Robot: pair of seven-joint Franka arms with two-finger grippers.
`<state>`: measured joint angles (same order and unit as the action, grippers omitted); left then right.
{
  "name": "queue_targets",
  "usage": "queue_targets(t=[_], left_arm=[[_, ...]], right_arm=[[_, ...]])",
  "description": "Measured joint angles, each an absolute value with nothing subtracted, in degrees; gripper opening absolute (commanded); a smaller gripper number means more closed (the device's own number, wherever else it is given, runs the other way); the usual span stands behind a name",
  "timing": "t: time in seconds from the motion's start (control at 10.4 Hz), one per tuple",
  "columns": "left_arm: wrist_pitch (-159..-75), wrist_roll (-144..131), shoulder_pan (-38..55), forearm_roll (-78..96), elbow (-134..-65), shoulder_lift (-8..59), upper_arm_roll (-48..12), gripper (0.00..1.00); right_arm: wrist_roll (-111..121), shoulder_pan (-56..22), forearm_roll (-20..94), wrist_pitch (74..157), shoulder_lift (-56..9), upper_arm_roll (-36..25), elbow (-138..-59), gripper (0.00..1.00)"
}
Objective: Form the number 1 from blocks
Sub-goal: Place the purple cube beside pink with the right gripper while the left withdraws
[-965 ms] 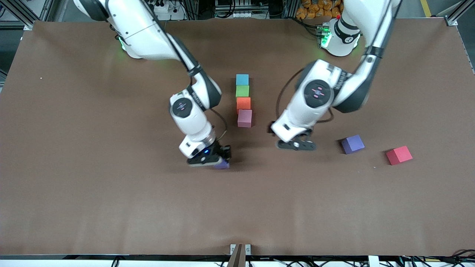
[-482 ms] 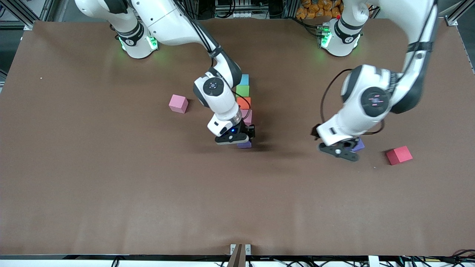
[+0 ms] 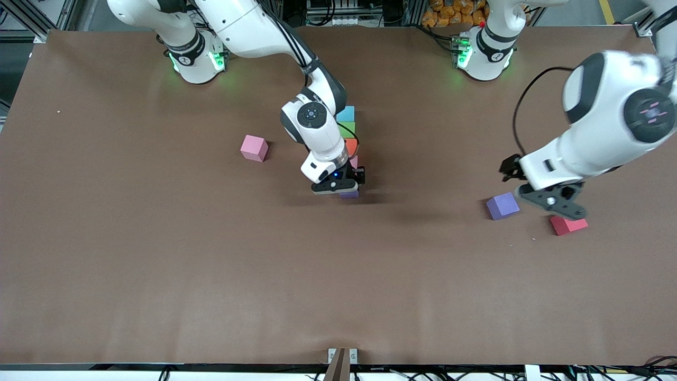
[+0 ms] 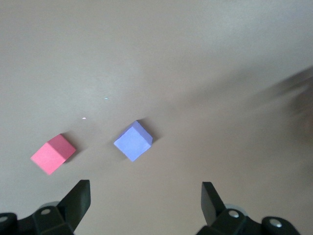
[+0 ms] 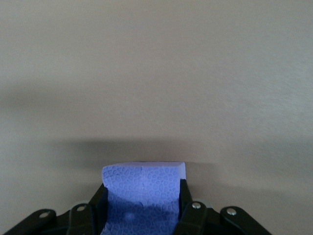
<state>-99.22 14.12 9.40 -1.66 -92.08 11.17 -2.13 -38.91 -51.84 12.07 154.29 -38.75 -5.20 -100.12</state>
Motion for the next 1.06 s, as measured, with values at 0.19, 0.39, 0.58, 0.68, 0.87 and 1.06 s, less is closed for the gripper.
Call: queue_targets(t=[0.19,0.39,0.58,0.68,0.87,1.06], left_arm=[[-97.9,14.1,9.4,-1.7,-90.5,9.9,-2.2,1.0],[-97.8,14.1,9.3,-1.7,-90.3,8.7,-2.2,1.0],[-97.8,14.1,9.2,-1.7,-90.3,7.8,-2.3,1.0],[-97.8,14.1,9.2,-1.6,-90.3,7.3,-2.4,1.0],[-97.7,14.1,9.2,-1.0,-90.1,5.7,-2.7,1.0],[-97.1,13.2,9.2,-0.9,-90.0,3.1,-2.7,1.0]], right_arm=[[-38.9,-52.0,12.1,154.2,-37.4,-5.2,-101.7,0.64],[-38.9,-52.2,12.1,154.2,-37.3,-5.2,-101.9,1.0],[-38.9,-52.2,12.1,154.3,-37.3,-5.2,-102.0,1.0],[-38.9,-52.2,12.1,154.5,-37.2,-5.4,-102.0,1.0],[-38.9,-51.4,12.1,152.3,-34.4,-6.1,-101.8,1.0],[-38.6,-47.4,11.2,140.6,-27.6,-6.3,-101.1,1.0]])
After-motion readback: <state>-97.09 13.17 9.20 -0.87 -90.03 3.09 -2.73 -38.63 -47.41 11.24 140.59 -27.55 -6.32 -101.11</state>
